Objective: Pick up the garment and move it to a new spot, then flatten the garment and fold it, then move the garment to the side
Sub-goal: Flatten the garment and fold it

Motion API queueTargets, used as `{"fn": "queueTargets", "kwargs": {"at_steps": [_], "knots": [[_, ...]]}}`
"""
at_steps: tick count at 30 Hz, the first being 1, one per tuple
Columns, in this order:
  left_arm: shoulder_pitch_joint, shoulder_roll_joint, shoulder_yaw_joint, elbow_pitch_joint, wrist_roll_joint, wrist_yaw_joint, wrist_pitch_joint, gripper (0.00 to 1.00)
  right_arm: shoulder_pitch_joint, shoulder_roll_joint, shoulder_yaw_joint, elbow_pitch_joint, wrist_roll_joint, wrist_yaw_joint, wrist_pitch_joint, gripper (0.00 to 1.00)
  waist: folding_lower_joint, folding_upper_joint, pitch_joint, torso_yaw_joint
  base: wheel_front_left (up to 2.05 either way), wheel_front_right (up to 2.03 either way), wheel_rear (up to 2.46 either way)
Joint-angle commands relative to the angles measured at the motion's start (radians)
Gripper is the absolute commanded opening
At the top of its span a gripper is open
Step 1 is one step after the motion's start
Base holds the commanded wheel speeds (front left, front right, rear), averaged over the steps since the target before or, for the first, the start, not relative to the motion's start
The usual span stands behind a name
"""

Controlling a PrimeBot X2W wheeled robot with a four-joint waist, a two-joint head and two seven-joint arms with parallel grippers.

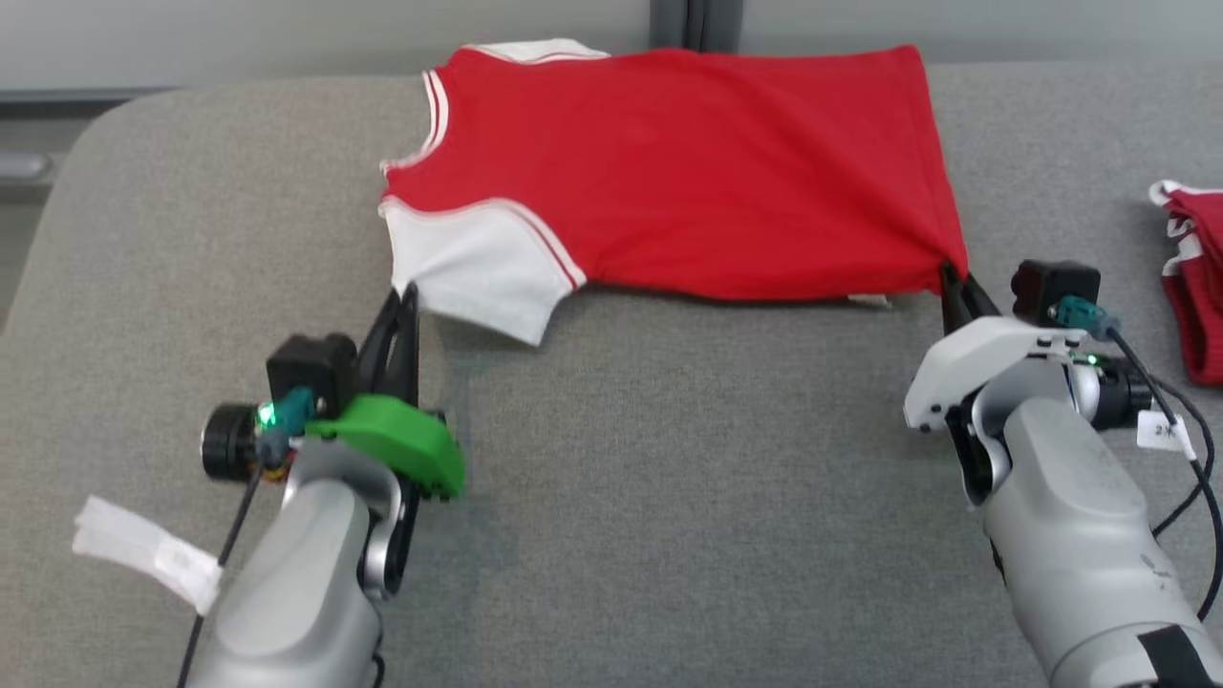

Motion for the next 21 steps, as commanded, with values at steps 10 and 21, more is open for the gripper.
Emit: {"fn": "queueTargets", "kwargs": {"at_steps": [10,21], "knots": [[0.390,0.050,-0.010,-0.295,-0.067,0.093,0.102,0.00,0.250,-0.014,0.039,-0.099,0.134,-0.002,0.114,0.00,0.0000,0.0000,-0.228,0.001,0.00,0.00,0.00],[0.646,0.171,-0.038,-0.661,-0.066,0.197,0.317,0.00,0.610,0.000,0.038,-0.552,0.212,-0.002,0.341,0.00,0.0000,0.0000,-0.273,0.001,0.00,0.00,0.00]]}}
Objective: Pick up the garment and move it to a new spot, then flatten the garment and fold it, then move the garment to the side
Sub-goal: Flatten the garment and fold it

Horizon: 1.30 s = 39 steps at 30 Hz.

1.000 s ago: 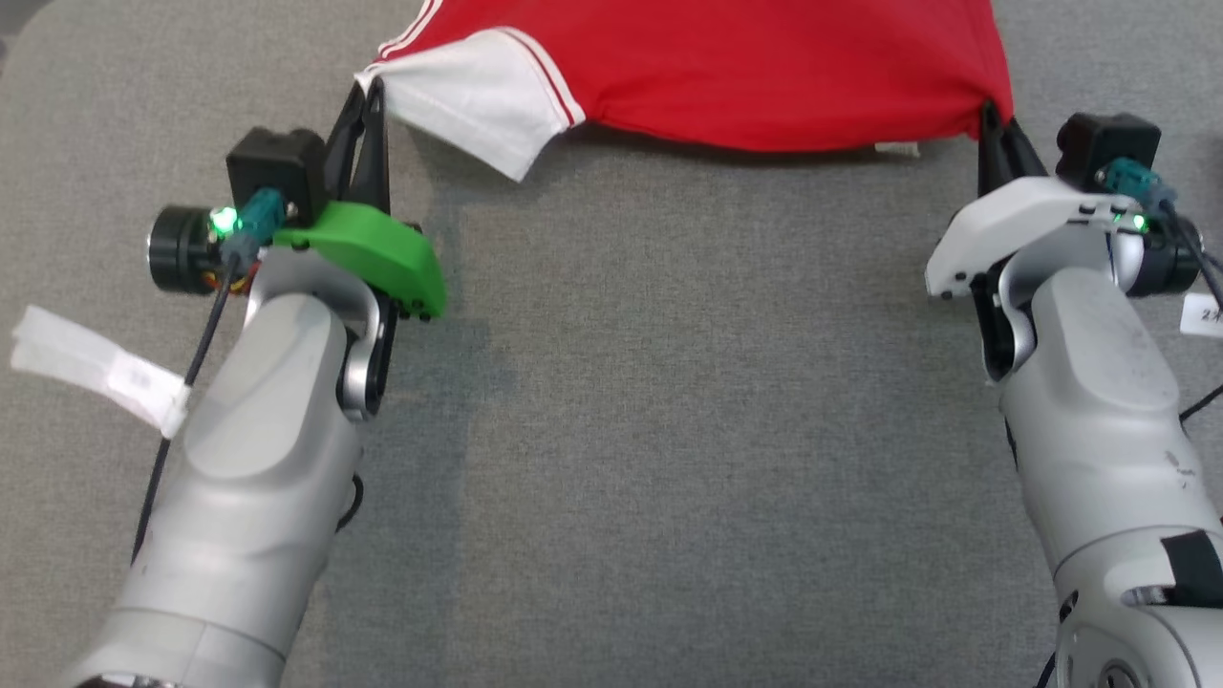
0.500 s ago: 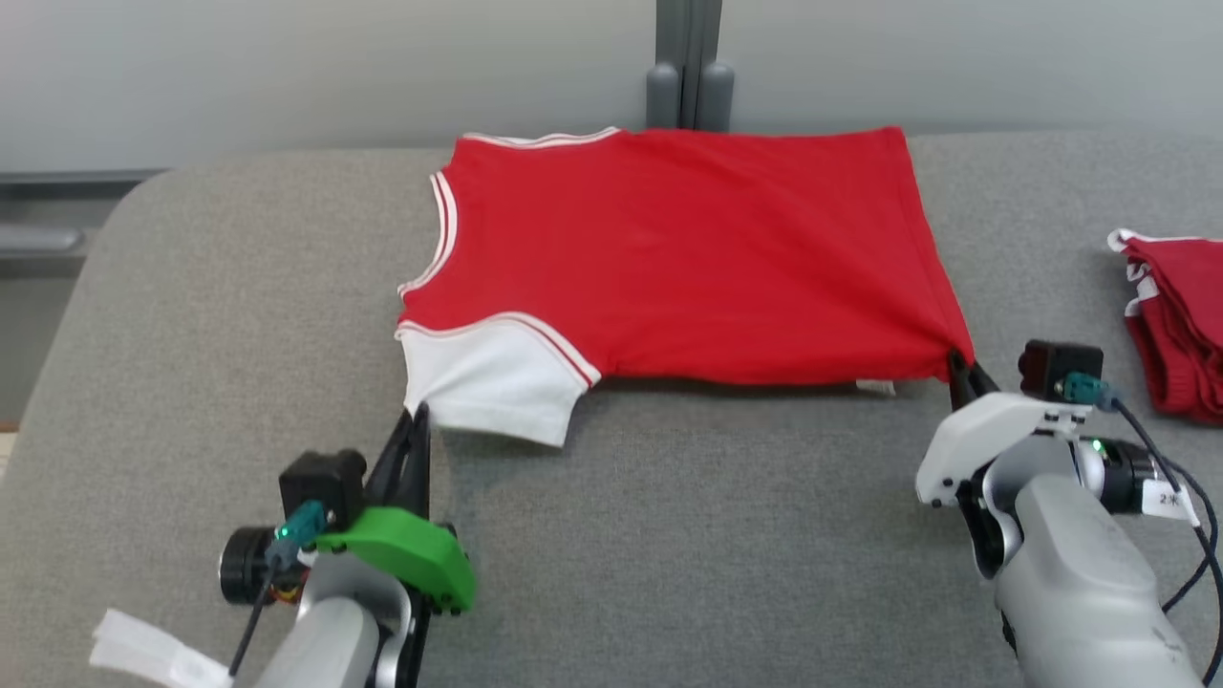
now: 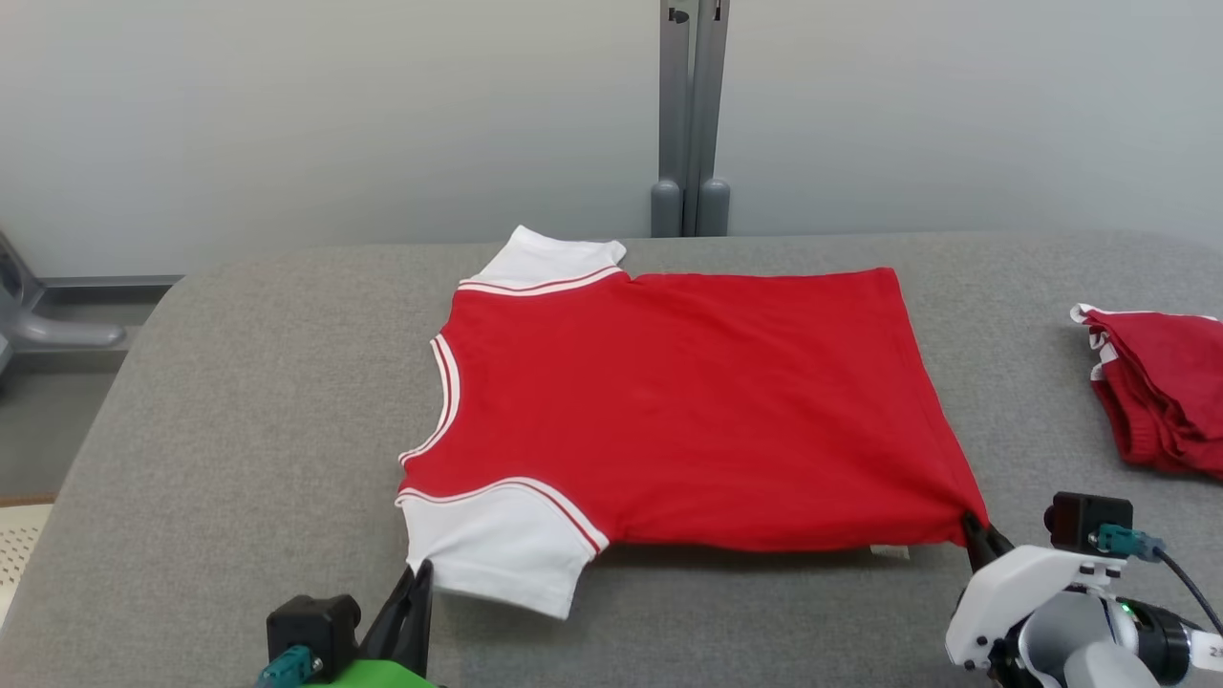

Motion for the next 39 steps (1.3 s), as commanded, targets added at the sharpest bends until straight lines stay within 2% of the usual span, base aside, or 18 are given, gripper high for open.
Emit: {"fn": "queueTargets", "kwargs": {"at_steps": [1,5,8,13,19,26,32,39], "knots": [[0.025,0.015,0.000,-0.031,0.003,0.012,0.016,0.00,0.044,0.001,-0.006,-0.065,-0.004,-0.002,0.038,0.00,0.0001,0.0000,-0.003,-0.001,0.00,0.00,0.00],[0.050,0.031,-0.006,-0.092,-0.003,0.028,0.059,0.00,0.140,0.004,-0.011,-0.246,-0.011,-0.002,0.154,0.00,0.0001,0.0000,-0.001,-0.006,0.00,0.00,0.00],[0.041,0.032,-0.013,-0.100,-0.004,0.032,0.077,0.00,0.180,0.007,-0.018,-0.337,-0.021,-0.002,0.226,0.00,0.0001,0.0000,0.003,-0.011,0.00,0.00,0.00],[-0.020,0.018,-0.029,-0.063,-0.007,0.009,0.098,0.00,0.178,0.008,-0.014,-0.368,-0.007,-0.002,0.311,0.00,0.0001,0.0000,0.007,-0.014,0.00,0.00,0.00],[-0.145,-0.023,-0.042,0.038,-0.010,-0.034,0.095,0.00,0.099,0.008,-0.016,-0.313,-0.037,-0.002,0.377,0.00,0.0001,0.0000,0.016,-0.011,0.00,0.00,0.00],[-0.341,-0.083,-0.027,0.232,-0.013,-0.082,0.047,0.00,-0.059,0.008,-0.012,-0.189,-0.081,-0.002,0.455,0.00,0.0001,0.0000,0.052,-0.022,0.00,0.00,0.00],[-0.495,-0.130,-0.022,0.429,0.001,-0.116,-0.017,0.00,-0.202,0.008,-0.035,-0.068,-0.113,-0.002,0.455,0.00,0.0001,0.0000,0.094,-0.033,0.00,0.00,0.00],[-0.658,-0.150,-0.023,0.615,0.015,-0.155,-0.060,0.00,-0.343,0.008,-0.063,0.051,-0.149,-0.002,0.458,0.00,0.0001,0.0000,0.155,-0.054,0.00,0.00,0.00]]}}
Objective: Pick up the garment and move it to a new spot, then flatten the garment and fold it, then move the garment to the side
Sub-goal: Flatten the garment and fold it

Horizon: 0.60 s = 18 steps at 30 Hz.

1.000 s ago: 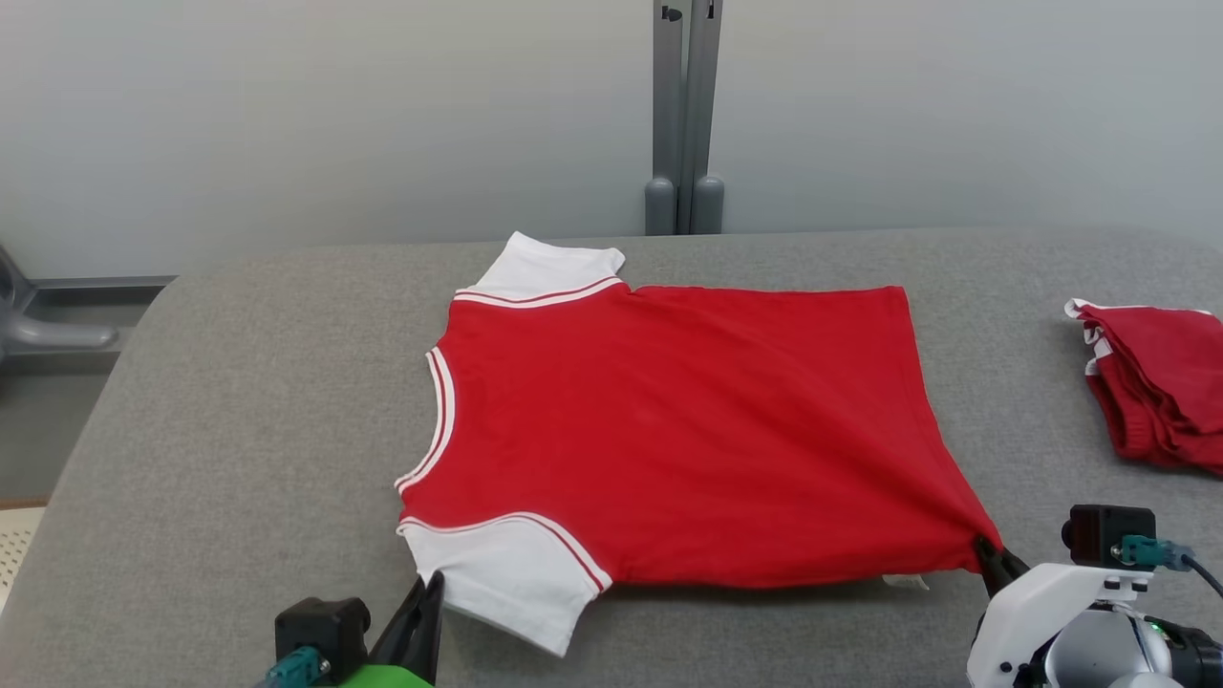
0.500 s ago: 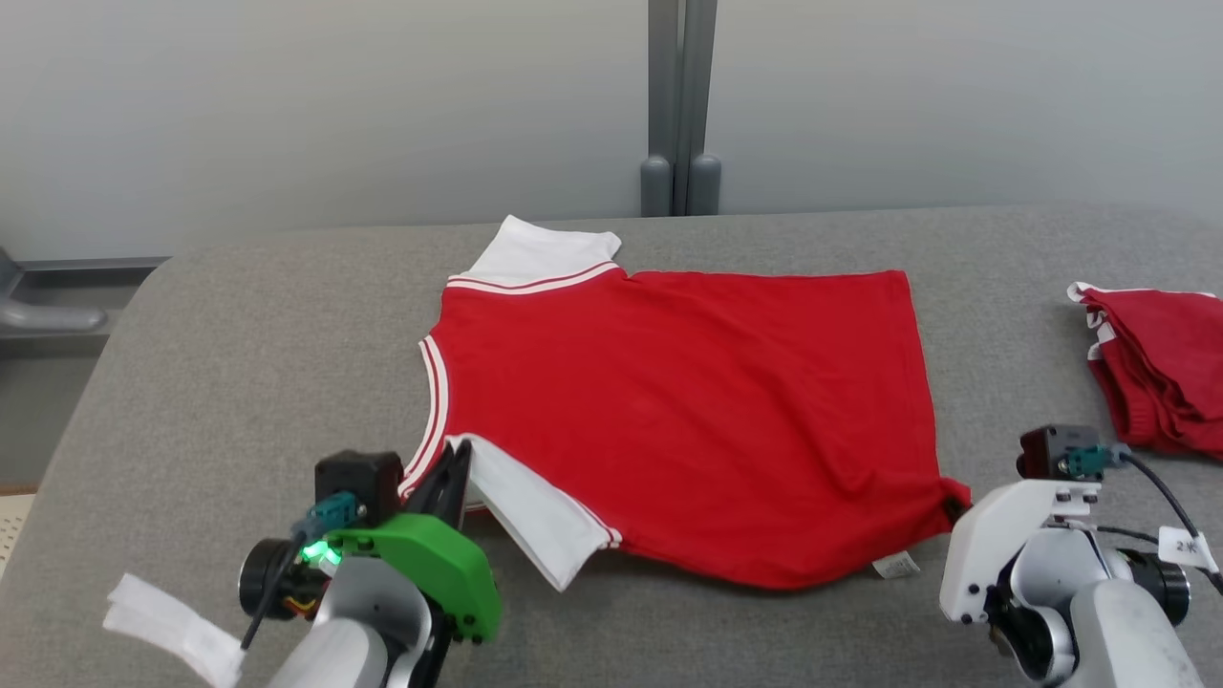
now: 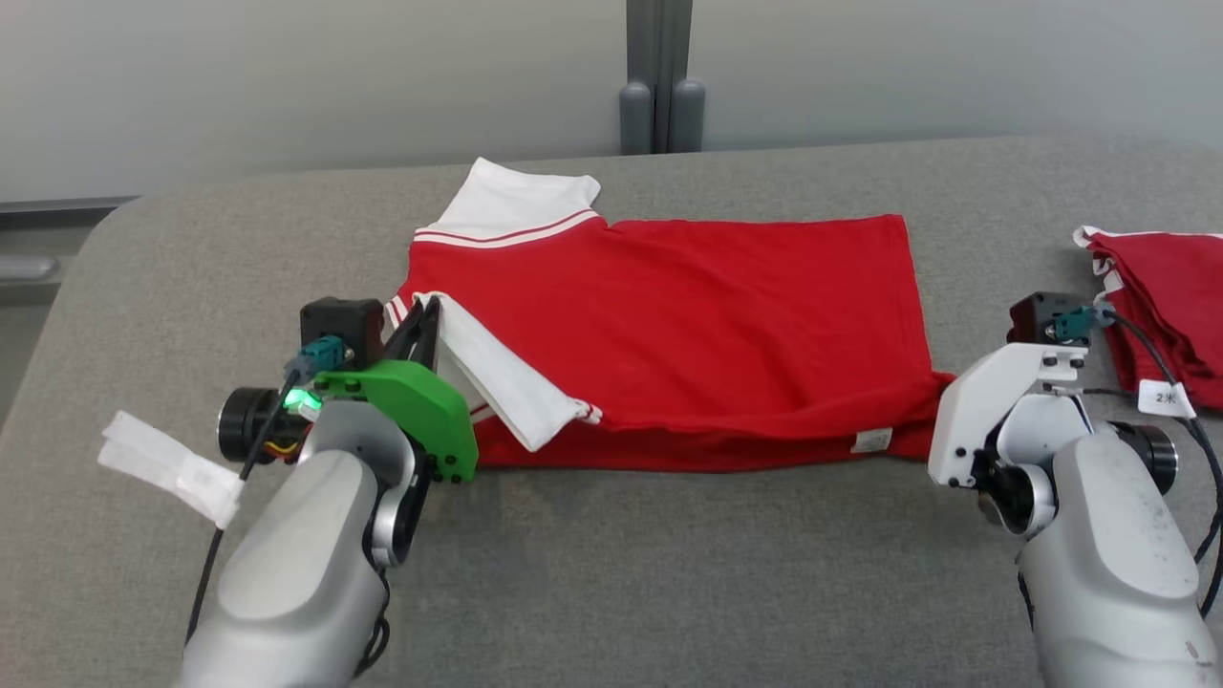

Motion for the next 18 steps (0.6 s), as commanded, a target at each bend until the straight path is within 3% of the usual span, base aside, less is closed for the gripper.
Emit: {"fn": "queueTargets", "kwargs": {"at_steps": [1,9,18], "knots": [[-0.038,-0.003,-0.001,0.026,0.008,-0.009,-0.008,0.00,-0.033,-0.003,-0.005,0.019,-0.016,-0.002,-0.004,0.00,0.0000,0.0000,0.027,-0.016,0.00,0.00,0.00],[-0.157,-0.021,-0.008,0.202,0.004,-0.049,-0.025,0.00,-0.144,-0.003,-0.001,0.144,-0.036,-0.002,-0.047,0.00,0.0000,0.0000,0.052,-0.027,0.00,0.00,0.00],[-0.241,-0.032,-0.006,0.345,0.011,-0.063,-0.111,0.00,-0.219,-0.002,0.006,0.271,-0.038,-0.002,-0.109,0.00,0.0000,0.0000,0.080,-0.035,0.00,0.00,0.00]]}}
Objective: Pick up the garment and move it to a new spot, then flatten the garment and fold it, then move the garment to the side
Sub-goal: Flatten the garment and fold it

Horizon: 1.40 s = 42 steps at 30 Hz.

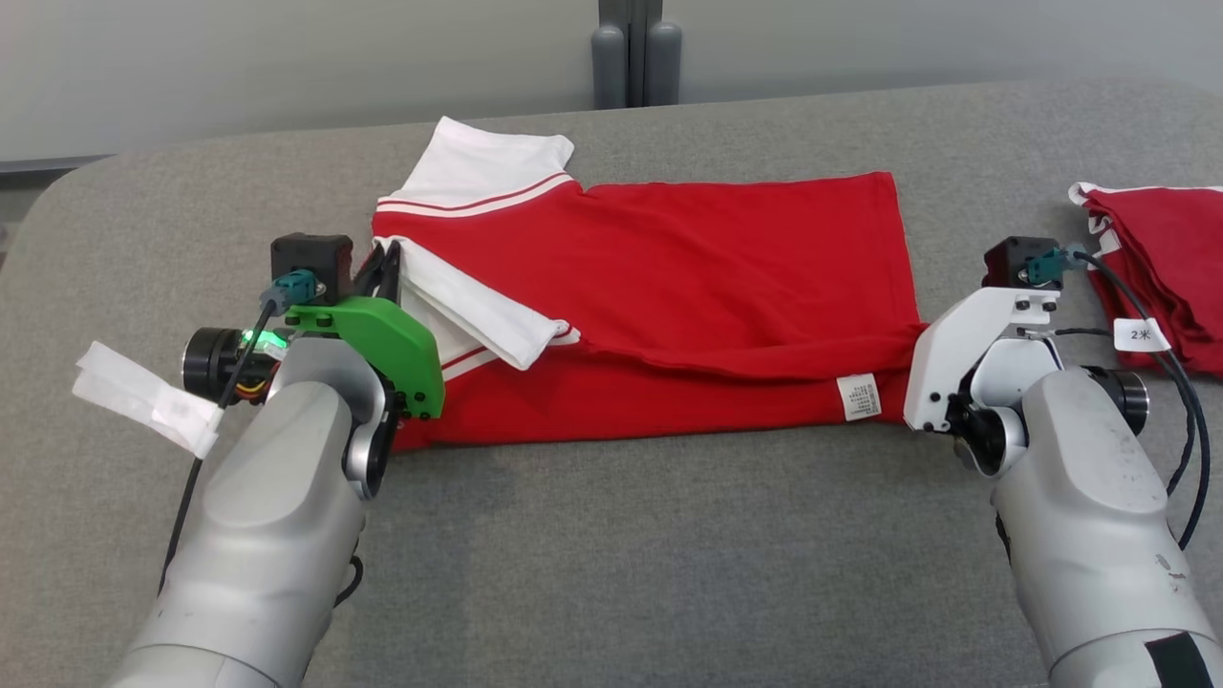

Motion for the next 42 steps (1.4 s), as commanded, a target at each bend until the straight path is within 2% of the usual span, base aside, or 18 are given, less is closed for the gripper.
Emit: {"fn": "queueTargets", "kwargs": {"at_steps": [1,2,3,4,5,6,15,23,30,35,42], "knots": [[-0.030,-0.001,0.001,0.017,0.001,-0.005,-0.013,0.00,-0.023,-0.002,0.000,0.015,-0.003,-0.002,-0.013,0.00,0.0000,-0.0001,0.006,-0.003,0.00,0.00,0.00],[-0.038,-0.003,0.001,0.032,0.000,-0.006,-0.018,0.00,-0.031,-0.002,-0.002,0.028,-0.003,-0.002,-0.019,0.12,0.0000,-0.0001,0.008,-0.004,0.00,0.00,0.00],[-0.044,-0.005,0.001,0.045,-0.002,-0.008,-0.020,0.00,-0.038,-0.002,-0.005,0.037,-0.003,-0.002,-0.028,0.32,0.0000,-0.0001,0.009,-0.004,0.00,0.00,0.00],[-0.053,-0.007,-0.001,0.059,-0.002,-0.008,-0.023,0.16,-0.049,-0.002,-0.010,0.047,-0.003,-0.002,-0.040,1.00,0.0000,-0.0001,0.010,-0.005,0.00,0.00,0.00],[-0.062,-0.007,-0.003,0.068,0.001,-0.010,-0.030,0.44,-0.056,-0.003,-0.010,0.057,-0.003,-0.002,-0.046,1.00,0.0000,-0.0001,0.010,-0.005,0.00,0.00,0.00],[-0.074,-0.008,-0.004,0.081,0.002,-0.011,-0.033,1.00,-0.066,-0.002,-0.008,0.070,-0.002,-0.002,-0.053,1.00,0.0000,-0.0001,0.009,-0.006,0.00,0.00,0.00],[-0.117,-0.014,0.002,0.149,-0.019,-0.027,-0.081,1.00,-0.126,-0.002,0.001,0.130,0.022,-0.002,-0.132,1.00,0.0000,-0.0001,-0.013,-0.004,0.00,0.00,0.00],[-0.099,0.019,0.014,0.143,-0.038,-0.050,-0.076,1.00,-0.075,-0.010,0.017,0.086,-0.025,-0.002,-0.177,1.00,0.0000,-0.0001,-0.055,0.010,0.00,0.00,0.00],[0.029,0.045,0.005,0.097,-0.070,-0.060,0.015,1.00,0.067,-0.028,0.055,-0.033,-0.009,-0.002,-0.182,1.00,0.0000,-0.0001,-0.108,0.028,0.00,0.00,0.00],[0.181,0.052,0.001,0.029,-0.104,-0.052,0.099,1.00,0.200,-0.034,0.072,-0.168,0.009,-0.002,-0.158,1.00,0.0000,-0.0001,-0.121,0.029,0.00,0.00,0.00],[0.328,0.048,0.028,-0.091,-0.169,-0.009,0.192,1.00,0.343,-0.024,0.085,-0.370,0.036,-0.002,-0.089,1.00,0.0000,-0.0001,-0.095,0.013,0.00,0.00,0.00]]}}
